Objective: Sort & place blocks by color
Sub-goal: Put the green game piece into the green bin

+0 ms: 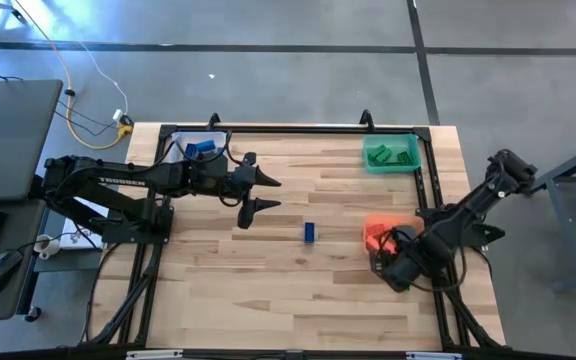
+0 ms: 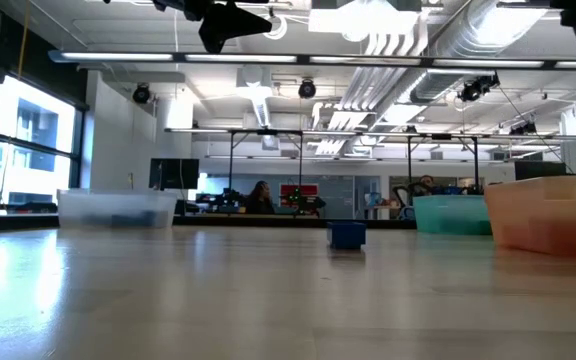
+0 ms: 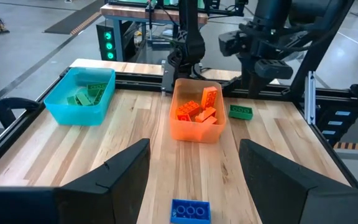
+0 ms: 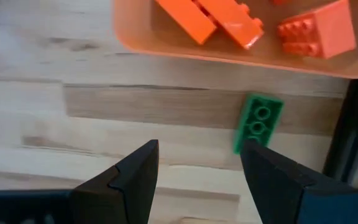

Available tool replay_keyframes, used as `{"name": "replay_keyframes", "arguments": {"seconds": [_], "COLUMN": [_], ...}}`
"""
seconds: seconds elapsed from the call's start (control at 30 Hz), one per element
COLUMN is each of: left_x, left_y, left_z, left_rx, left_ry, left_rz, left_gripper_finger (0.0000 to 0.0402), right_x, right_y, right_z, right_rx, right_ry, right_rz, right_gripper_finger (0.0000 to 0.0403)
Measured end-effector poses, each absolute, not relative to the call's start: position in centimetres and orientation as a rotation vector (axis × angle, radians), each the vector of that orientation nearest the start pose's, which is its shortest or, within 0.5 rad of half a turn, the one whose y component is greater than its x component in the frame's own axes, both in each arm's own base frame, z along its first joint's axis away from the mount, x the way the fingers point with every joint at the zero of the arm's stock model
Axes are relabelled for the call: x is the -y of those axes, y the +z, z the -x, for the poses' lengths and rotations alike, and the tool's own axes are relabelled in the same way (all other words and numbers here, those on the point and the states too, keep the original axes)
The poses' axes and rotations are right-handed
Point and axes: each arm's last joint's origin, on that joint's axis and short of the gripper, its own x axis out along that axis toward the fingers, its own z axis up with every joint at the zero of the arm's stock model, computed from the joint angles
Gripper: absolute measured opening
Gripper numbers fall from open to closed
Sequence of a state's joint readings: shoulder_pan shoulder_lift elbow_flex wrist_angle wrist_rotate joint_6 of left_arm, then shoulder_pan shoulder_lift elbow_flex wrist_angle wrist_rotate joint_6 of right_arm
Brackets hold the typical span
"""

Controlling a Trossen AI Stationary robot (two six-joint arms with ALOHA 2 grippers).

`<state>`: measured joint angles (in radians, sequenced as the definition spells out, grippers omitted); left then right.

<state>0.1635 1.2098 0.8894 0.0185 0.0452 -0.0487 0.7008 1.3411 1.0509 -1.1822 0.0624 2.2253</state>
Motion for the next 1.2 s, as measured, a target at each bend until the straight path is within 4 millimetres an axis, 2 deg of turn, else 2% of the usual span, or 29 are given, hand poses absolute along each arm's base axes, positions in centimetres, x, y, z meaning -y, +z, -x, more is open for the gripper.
{"name": "replay_keyframes", "arguments": {"seconds": [0.23,0.43,1.07,1.2], "left_x": [-4.3,-4.3,-4.3,-4.3], "left_y": [30.2,30.2,30.2,30.2], "left_z": [-26.7,-26.7,-26.7,-26.7], "left_rx": [-0.298,-0.298,-0.297,-0.297], "left_ry": [0.128,0.129,0.129,0.129], "left_rz": [0.079,0.079,0.079,0.079], "left_gripper_finger": [0.0232,0.0232,0.0232,0.0232], "right_x": [-14.9,-15.3,-15.0,-15.1], "right_y": [23.5,21.8,18.6,17.3], "right_z": [-15.7,-15.3,-14.3,-13.9], "right_rx": [-1.257,-1.305,-1.399,-1.442], "right_ry": [-1.103,-1.068,-1.089,-1.072], "right_rz": [-1.194,-1.216,-1.233,-1.248], "right_gripper_finger": [0.0214,0.0214,0.0214,0.0214]}}
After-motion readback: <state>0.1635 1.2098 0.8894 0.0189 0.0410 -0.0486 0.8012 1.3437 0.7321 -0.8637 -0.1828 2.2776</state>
